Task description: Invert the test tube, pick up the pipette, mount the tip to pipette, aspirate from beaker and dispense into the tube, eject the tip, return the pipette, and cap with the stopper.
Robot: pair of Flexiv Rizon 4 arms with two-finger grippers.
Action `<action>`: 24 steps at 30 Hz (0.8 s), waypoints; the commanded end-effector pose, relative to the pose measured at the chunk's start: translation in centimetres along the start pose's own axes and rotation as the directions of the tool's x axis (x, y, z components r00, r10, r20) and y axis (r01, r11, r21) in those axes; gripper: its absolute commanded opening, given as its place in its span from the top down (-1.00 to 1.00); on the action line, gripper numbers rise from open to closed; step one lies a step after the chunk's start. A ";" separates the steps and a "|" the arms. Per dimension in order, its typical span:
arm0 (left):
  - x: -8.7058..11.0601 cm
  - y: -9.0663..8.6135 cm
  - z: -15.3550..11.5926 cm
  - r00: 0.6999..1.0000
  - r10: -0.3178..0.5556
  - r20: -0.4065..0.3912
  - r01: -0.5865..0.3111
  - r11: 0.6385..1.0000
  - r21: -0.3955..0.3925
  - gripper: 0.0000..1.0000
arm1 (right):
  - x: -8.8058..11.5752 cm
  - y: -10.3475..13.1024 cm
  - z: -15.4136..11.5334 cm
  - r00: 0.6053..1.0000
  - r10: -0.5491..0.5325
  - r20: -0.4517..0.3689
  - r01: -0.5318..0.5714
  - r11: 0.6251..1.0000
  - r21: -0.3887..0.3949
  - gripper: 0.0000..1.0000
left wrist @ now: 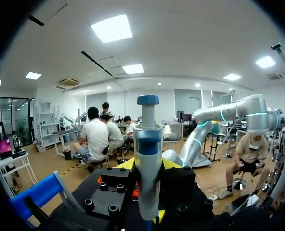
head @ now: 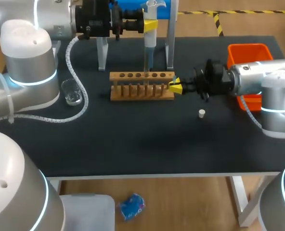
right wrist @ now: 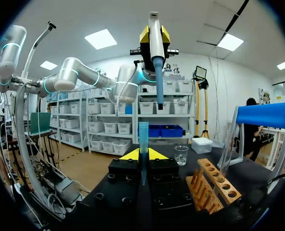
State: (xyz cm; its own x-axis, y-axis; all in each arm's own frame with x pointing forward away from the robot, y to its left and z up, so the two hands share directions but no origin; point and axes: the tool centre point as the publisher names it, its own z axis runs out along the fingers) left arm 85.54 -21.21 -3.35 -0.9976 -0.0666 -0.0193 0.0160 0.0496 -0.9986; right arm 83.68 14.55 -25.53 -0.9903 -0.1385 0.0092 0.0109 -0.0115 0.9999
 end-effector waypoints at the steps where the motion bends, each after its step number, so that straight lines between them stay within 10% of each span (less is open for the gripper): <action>1: -0.1 0.1 0.0 1.000 0.000 -0.004 0.000 1.000 -0.001 1.00 | 0.1 0.0 -0.1 1.000 -0.001 0.002 0.001 1.000 0.000 1.00; 24: -0.1 0.2 0.0 1.000 0.002 0.001 -0.002 0.999 -0.038 1.00 | -0.5 -0.7 1.2 0.999 -0.042 -0.005 0.042 0.998 0.047 1.00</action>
State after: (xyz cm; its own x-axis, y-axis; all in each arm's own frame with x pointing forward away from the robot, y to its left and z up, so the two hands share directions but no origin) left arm 85.57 -21.14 -3.59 -0.9975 -0.0681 -0.0212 0.0152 0.0868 -0.9961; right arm 83.74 14.84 -26.20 -0.9898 -0.1404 -0.0255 -0.0284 0.0189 0.9994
